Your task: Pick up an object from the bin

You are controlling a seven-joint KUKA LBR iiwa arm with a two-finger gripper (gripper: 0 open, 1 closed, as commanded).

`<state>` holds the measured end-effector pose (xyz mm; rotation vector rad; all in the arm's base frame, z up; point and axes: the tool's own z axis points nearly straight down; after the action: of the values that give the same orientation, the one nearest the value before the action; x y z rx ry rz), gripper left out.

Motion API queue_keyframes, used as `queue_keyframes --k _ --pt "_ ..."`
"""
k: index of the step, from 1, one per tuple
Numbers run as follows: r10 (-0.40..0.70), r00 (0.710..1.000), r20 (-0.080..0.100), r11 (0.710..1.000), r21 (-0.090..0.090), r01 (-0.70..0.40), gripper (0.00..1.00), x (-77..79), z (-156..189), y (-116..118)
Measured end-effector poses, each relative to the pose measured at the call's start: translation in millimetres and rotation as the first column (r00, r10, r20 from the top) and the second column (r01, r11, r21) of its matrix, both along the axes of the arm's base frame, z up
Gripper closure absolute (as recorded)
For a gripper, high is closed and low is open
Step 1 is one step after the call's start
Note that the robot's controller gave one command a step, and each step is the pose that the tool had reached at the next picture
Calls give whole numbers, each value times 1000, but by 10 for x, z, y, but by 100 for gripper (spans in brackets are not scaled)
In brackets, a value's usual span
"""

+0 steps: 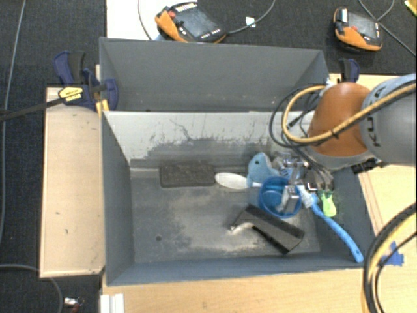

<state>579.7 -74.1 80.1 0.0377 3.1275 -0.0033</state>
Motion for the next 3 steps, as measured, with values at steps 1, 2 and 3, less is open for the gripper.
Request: queue_keyframes --k 1,2,3 --pt "-270 963 20 963 4 270 0 -219 -62 229" --pt "-176 984 22 984 1 176 100 -76 -43 209" --pt "-175 984 22 985 0 175 100 -76 -42 209"
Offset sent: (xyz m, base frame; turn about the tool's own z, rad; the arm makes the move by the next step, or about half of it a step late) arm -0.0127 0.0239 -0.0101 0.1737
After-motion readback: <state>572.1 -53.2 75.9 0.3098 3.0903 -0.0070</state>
